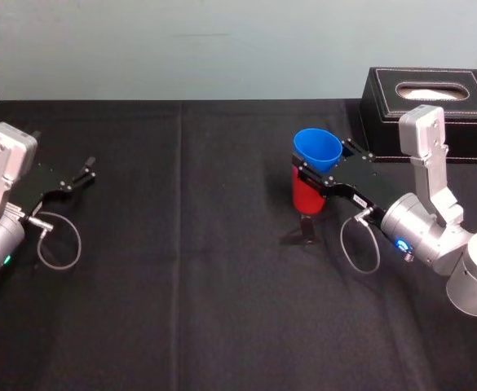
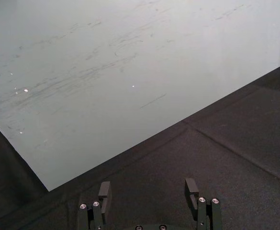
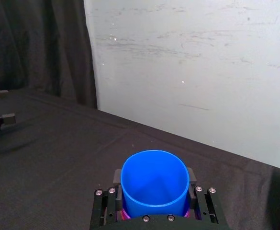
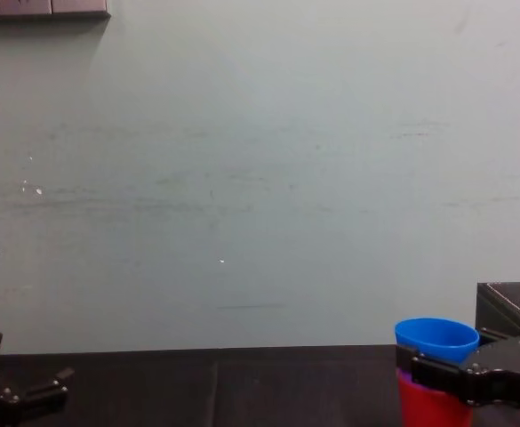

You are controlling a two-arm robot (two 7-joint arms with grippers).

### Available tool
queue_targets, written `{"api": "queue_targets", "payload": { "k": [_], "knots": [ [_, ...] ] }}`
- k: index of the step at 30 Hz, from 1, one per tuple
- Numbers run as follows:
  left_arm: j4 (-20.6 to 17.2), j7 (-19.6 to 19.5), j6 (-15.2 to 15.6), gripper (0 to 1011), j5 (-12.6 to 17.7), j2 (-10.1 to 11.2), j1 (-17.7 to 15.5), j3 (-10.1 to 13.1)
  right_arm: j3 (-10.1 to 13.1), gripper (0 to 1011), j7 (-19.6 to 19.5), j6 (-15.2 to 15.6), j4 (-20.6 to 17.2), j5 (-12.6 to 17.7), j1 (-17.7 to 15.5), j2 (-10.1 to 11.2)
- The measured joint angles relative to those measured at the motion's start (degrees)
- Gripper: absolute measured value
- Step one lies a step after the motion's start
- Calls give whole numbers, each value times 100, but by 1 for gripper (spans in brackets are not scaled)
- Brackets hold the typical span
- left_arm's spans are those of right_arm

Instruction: Stack the three plastic cups sequentially using one hand.

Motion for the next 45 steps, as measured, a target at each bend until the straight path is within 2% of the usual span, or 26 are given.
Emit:
{"api": "queue_targets", "payload": {
  "k": [5, 9, 10, 12, 15, 22, 25, 29, 37, 42, 45],
  "knots": [
    [0, 0, 0, 1005, 0, 0, 0, 0, 1, 750, -1, 1, -7, 1, 0, 2],
    [0, 0, 0, 1005, 0, 0, 0, 0, 3, 865, -2, 3, -14, 3, -2, 3],
    [0, 0, 0, 1005, 0, 0, 0, 0, 3, 865, -2, 3, -14, 3, -2, 3],
    [0, 0, 0, 1004, 0, 0, 0, 0, 4, 950, -3, 4, -18, 3, -4, 4],
    [0, 0, 0, 1005, 0, 0, 0, 0, 4, 1002, -3, 5, -20, 3, -5, 5],
    [0, 0, 0, 1005, 0, 0, 0, 0, 4, 1003, -4, 10, -25, 6, -8, 9],
    [0, 0, 0, 1005, 0, 0, 0, 0, 42, 1003, -4, -12, -138, 21, -101, 33],
    [0, 0, 0, 1005, 0, 0, 0, 0, 162, 1003, -43, -49, -403, 85, -311, 76],
    [0, 0, 0, 1005, 0, 0, 0, 0, 555, 1003, -395, -218, -979, 178, -895, 91],
    [0, 0, 0, 1005, 0, 0, 0, -1, 799, 1003, -826, -394, -1288, -21, -1318, -10],
    [0, 0, 0, 1005, 0, 0, 0, 0, 942, 1003, -1256, -517, -1410, -286, -1600, -173]
  ]
}}
